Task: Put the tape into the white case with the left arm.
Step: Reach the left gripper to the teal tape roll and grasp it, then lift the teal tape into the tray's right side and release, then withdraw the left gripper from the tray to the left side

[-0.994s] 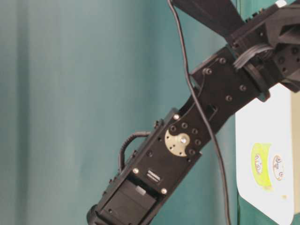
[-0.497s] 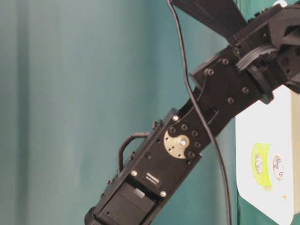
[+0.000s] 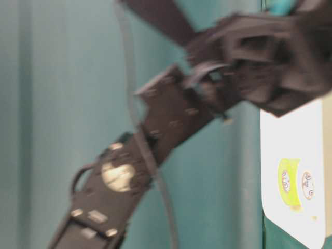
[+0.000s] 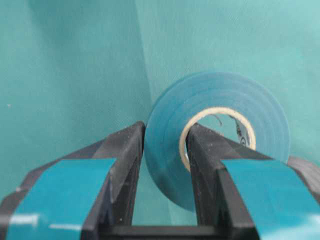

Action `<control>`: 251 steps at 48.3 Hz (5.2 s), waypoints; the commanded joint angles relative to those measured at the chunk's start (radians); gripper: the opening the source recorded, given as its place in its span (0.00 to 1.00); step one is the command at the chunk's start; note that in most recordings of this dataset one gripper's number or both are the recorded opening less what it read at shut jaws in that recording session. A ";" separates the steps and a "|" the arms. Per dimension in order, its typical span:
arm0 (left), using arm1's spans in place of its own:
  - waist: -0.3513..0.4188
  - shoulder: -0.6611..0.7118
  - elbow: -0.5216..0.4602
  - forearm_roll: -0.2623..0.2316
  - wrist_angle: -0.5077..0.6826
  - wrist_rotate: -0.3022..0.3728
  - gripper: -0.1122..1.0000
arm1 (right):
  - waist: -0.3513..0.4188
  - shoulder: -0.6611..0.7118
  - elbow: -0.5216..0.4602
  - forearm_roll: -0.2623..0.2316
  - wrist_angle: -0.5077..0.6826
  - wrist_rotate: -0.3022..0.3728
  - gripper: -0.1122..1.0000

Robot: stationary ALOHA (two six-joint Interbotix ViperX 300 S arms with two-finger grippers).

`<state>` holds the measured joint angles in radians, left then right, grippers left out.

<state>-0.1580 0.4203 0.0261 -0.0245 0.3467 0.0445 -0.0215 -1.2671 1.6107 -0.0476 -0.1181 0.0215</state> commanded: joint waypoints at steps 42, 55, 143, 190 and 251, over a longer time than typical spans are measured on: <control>0.138 -0.149 0.064 0.006 0.064 0.020 0.34 | -0.002 0.015 -0.009 -0.002 -0.009 -0.002 0.02; 0.247 -0.141 0.072 0.006 0.020 0.130 0.34 | -0.002 0.015 -0.009 -0.002 -0.009 -0.002 0.02; 0.364 -0.140 0.106 0.005 -0.044 0.204 0.89 | -0.002 0.015 -0.009 -0.034 -0.012 -0.002 0.02; 0.209 -0.655 0.693 -0.002 -0.411 0.198 0.88 | -0.002 0.017 -0.009 -0.035 -0.011 -0.002 0.02; 0.110 -1.022 1.080 -0.003 -0.454 0.071 0.88 | -0.002 0.015 -0.009 -0.034 -0.011 -0.002 0.02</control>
<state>-0.0445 -0.6029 1.1137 -0.0261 -0.0982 0.1181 -0.0215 -1.2671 1.6107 -0.0813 -0.1181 0.0215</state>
